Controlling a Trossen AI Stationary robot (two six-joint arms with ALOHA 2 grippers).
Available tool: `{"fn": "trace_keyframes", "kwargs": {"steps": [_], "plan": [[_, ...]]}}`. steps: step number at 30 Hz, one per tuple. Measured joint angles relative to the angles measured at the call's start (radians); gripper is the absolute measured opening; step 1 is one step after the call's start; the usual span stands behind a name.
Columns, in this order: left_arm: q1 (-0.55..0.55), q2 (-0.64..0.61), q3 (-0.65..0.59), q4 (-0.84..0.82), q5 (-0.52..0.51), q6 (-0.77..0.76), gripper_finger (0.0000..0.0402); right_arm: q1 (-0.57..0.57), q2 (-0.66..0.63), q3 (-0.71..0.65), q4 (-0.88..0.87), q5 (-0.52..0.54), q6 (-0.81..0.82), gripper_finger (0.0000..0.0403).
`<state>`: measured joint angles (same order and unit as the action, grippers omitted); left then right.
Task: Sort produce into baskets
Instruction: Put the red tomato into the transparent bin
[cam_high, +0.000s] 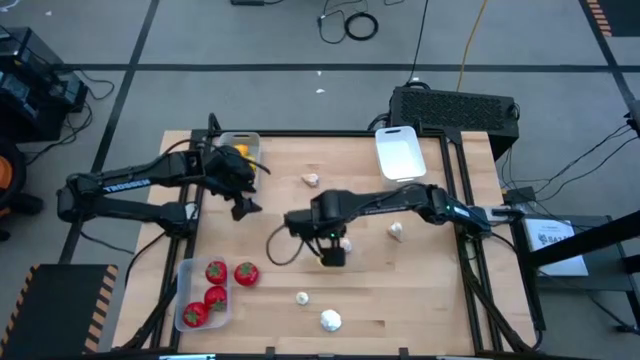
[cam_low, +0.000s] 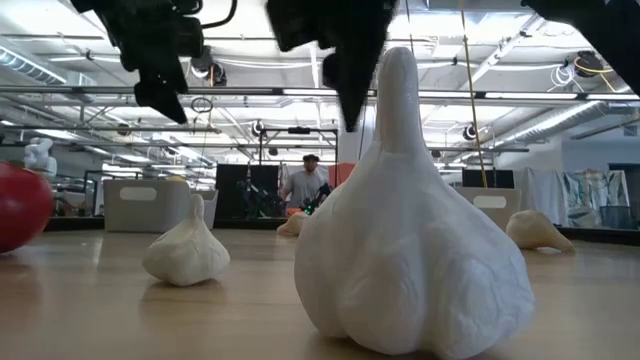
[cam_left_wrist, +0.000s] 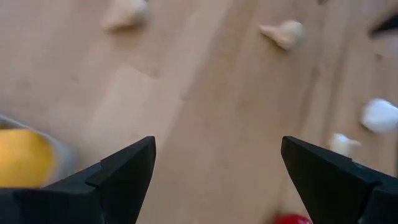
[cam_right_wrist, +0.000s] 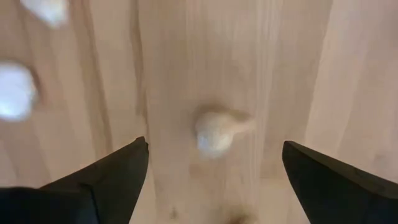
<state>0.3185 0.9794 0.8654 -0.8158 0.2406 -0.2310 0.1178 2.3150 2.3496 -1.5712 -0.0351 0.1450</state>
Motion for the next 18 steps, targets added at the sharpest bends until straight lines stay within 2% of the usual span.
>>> {"fn": "trace_keyframes", "kwargs": {"steps": [4,10,14,18], "plan": [[-0.094,0.000,0.000,-0.016,0.020,-0.065,0.0352,0.051,-0.004,-0.061,0.000,0.063,0.018,0.0357],[-0.306,0.001,0.000,0.022,0.014,-0.210,0.0352,0.138,-0.021,-0.064,0.001,0.065,-0.027,0.0357],[-0.477,0.029,0.000,0.097,-0.049,-0.310,0.0352,0.201,-0.042,-0.064,0.000,0.082,-0.031,0.0357],[-0.625,0.085,0.000,0.156,-0.101,-0.391,0.0352,0.266,-0.086,-0.064,0.000,0.187,-0.014,0.0357]]}}
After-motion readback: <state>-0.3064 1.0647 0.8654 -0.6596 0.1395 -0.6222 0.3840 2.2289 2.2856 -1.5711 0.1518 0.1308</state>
